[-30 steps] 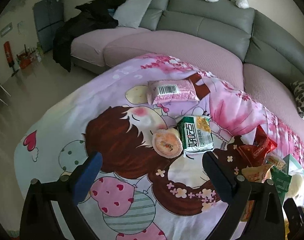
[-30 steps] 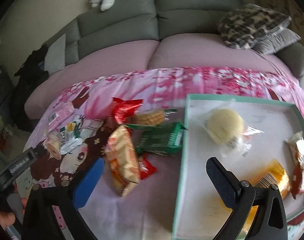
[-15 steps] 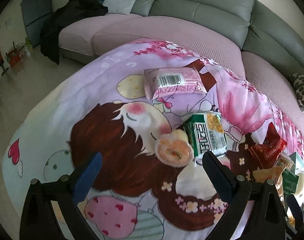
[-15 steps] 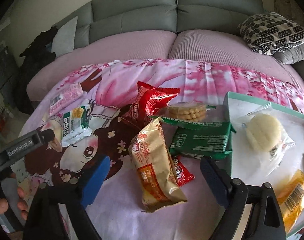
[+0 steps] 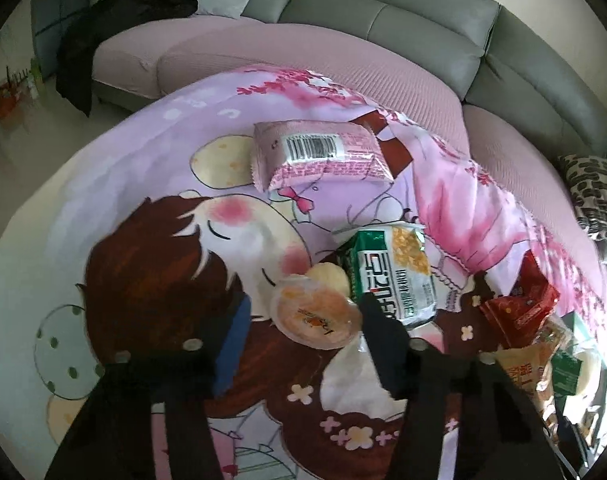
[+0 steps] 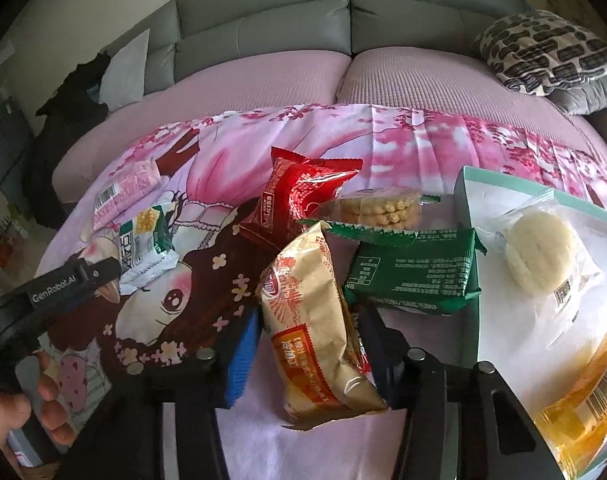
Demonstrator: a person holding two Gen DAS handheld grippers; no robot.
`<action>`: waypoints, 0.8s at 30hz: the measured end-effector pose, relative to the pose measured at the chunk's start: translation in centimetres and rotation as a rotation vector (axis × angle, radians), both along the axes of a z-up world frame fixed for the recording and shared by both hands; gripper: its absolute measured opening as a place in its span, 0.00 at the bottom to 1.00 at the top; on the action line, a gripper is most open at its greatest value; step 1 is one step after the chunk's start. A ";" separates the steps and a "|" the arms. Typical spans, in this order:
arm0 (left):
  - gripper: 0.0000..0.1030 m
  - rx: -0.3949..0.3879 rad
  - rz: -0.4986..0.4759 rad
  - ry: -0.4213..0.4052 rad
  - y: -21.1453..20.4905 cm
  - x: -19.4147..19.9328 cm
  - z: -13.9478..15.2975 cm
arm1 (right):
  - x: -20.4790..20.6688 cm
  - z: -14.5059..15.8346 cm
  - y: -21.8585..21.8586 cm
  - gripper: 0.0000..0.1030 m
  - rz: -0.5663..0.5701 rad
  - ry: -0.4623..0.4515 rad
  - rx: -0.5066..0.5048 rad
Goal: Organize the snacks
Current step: 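Grasp the gold bread bag with the right tool while the left tool grasps the pudding cup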
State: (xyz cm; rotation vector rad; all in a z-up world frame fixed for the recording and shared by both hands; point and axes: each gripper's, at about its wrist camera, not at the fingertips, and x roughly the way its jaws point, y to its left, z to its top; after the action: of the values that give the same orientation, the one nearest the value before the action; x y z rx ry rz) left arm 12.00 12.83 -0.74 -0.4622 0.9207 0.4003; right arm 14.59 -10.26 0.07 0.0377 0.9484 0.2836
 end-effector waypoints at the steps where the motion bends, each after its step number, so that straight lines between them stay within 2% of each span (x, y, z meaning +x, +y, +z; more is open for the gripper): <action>1: 0.49 -0.003 -0.002 -0.002 -0.1 -0.1 0.0 | 0.0 0.0 -0.1 0.45 -0.002 0.000 0.005; 3: 0.45 -0.005 -0.008 -0.009 -0.1 0.0 0.1 | 0.0 0.1 -0.3 0.43 -0.003 0.001 0.012; 9: 0.45 -0.012 0.013 -0.006 0.1 -0.4 0.2 | -0.2 0.4 -0.4 0.38 0.011 0.000 0.029; 12: 0.45 -0.018 0.025 -0.006 0.4 -0.8 0.4 | -0.4 0.7 -0.4 0.32 0.018 -0.007 0.038; 17: 0.43 -0.011 0.033 -0.023 0.4 -1.3 1.2 | -0.7 1.4 -0.6 0.31 0.034 -0.022 0.060; 18: 0.21 -0.012 0.031 -0.030 0.4 -1.4 1.4 | -0.8 1.5 -0.6 0.31 0.036 -0.026 0.067; 19: 0.13 -0.012 0.035 -0.037 0.4 -1.5 1.6 | -0.8 1.6 -0.6 0.31 0.037 -0.029 0.071; 24: 0.13 0.002 0.031 -0.041 0.1 -1.6 2.1 | -1.0 2.3 -1.1 0.31 0.032 -0.044 0.093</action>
State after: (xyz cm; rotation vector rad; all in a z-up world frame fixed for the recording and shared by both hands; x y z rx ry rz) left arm 10.43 12.89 1.32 -0.4822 0.8738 0.4184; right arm 13.54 -11.35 2.32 0.1006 0.8921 0.3568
